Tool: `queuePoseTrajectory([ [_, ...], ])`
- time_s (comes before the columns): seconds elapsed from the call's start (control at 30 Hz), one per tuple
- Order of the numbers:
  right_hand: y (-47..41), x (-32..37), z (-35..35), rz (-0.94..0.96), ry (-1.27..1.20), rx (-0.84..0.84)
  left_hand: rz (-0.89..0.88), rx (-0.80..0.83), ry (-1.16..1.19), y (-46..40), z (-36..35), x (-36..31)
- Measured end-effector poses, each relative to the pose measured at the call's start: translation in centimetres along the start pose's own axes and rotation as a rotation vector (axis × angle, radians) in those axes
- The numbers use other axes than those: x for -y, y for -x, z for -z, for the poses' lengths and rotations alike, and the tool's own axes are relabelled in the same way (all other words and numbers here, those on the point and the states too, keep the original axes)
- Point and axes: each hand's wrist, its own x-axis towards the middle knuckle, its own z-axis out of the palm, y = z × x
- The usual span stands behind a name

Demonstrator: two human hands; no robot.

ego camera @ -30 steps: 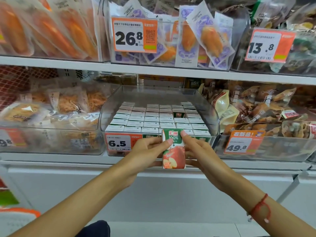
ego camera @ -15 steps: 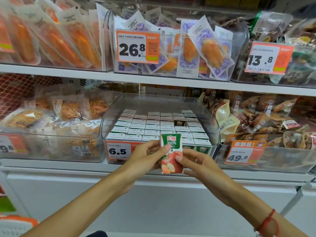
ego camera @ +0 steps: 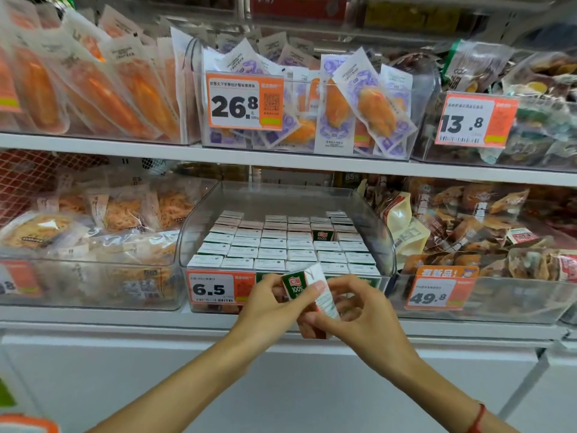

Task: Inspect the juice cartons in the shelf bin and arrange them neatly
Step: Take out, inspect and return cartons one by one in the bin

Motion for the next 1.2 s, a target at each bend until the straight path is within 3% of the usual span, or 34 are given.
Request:
queuePoseTrajectory([
  [0.13,-0.4,0.1,0.6,-0.147,-0.247,0.106,-0.007,0.093,0.031,-0.5,1.1,-0.5],
  [0.23,-0.7,0.1,0.8,-0.311,-0.395,0.284,-0.034,0.151,0.120,-0.8,1.5,-1.1],
  [0.3,-0.6,0.3,0.7,-0.311,-0.450,0.365,-0.048,0.180,0.153,-0.8,1.7,-1.3],
  [0.47,-0.4,0.6,0.4,-0.265,-0.399,0.217,-0.080,0.193,0.141,-0.4,1.6,-1.0],
  [0.57,-0.5,0.6,0.4,-0.232,-0.291,0.095,-0.183,0.097,-0.013,-0.6,1.6,-0.9],
  [0.7,-0.5,0.0,0.4,-0.184,-0.131,0.009,-0.191,0.021,-0.187,-1.1,1.6,-0.7],
  [0.9,-0.3,-0.7,-0.3,-0.103,-0.059,-0.073,-0.133,0.069,-0.086,-0.4,0.5,-0.9],
  [1.07,-0.4,-0.6,-0.7,-0.079,-0.102,-0.029,-0.083,0.094,0.034,-0.4,0.9,-1.0],
  [1.2,-0.9,-0.5,0.2,-0.135,-0.311,0.065,-0.017,0.168,0.131,-0.8,2.2,-1.5],
])
